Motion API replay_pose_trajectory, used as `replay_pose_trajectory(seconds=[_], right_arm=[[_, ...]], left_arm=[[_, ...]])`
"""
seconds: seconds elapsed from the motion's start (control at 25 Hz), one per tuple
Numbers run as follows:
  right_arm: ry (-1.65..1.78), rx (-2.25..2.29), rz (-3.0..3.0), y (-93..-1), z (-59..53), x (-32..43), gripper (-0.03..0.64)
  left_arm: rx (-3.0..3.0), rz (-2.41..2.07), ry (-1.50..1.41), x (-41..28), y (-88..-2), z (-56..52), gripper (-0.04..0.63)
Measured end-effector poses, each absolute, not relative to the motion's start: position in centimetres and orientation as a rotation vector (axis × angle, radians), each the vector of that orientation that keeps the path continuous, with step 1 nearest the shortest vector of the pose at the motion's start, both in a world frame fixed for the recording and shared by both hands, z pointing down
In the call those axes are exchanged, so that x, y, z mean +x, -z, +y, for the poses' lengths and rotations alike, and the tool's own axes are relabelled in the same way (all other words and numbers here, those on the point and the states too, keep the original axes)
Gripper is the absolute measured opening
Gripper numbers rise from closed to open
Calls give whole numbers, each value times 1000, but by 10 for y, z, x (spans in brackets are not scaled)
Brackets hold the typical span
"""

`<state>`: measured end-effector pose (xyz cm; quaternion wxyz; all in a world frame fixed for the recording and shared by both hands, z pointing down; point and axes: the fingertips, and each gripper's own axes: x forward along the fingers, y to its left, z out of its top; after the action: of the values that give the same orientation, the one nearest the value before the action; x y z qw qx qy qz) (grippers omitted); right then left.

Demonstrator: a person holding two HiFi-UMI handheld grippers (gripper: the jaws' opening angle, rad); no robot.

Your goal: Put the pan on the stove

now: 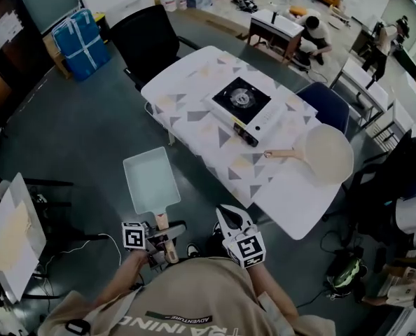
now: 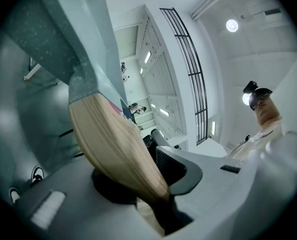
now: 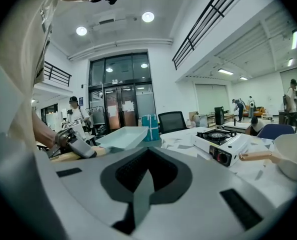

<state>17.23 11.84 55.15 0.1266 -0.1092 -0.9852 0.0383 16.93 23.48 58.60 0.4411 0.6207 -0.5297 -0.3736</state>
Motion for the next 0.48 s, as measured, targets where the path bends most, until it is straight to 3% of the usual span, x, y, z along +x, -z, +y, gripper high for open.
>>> replay_pose_trajectory(seconds=[0.48], right_arm=[[-127, -499, -2857, -573, 67, 106, -2]], left_arm=[[1526, -1403, 1003, 99, -573, 166, 112]])
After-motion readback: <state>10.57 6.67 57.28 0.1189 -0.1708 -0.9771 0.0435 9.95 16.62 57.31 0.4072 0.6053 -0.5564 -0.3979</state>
